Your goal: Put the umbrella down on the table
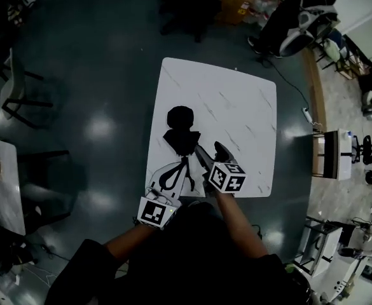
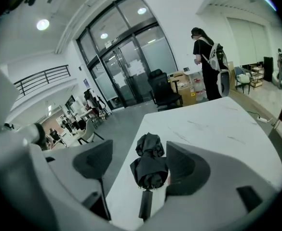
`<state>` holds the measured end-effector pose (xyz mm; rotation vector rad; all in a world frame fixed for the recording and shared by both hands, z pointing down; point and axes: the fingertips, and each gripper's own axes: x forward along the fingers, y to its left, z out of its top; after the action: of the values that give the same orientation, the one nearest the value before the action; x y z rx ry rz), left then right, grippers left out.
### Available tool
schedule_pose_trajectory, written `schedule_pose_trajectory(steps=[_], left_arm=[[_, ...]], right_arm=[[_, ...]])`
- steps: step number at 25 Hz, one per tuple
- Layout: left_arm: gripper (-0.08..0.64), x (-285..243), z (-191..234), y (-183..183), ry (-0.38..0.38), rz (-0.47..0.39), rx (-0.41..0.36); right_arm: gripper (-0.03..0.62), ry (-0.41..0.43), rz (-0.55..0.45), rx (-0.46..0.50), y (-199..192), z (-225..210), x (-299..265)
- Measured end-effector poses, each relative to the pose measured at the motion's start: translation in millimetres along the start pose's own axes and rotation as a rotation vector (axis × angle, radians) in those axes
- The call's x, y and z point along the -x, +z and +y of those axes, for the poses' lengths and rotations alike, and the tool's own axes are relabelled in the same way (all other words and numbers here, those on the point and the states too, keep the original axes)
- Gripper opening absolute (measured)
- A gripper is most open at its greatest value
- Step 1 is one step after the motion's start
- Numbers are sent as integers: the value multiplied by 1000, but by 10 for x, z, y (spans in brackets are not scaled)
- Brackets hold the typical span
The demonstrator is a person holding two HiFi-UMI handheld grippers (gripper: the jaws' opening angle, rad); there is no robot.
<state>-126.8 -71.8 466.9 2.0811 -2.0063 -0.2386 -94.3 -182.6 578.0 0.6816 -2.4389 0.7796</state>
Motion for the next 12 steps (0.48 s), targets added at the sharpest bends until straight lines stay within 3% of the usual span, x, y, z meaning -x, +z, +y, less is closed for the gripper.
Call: schedule_pose_trajectory(steps=[4, 8, 12], left_arm=[[8, -94, -690, -31, -107, -14, -56], [8, -37, -1276, -74, -124, -7, -69], [8, 147, -1832, -66, -147, -48, -99]], right_arm=[[362, -6, -131, -39, 2, -159, 749], [356, -29, -240, 15, -110, -208, 1570], [300, 5, -319, 77, -355, -118, 2330]])
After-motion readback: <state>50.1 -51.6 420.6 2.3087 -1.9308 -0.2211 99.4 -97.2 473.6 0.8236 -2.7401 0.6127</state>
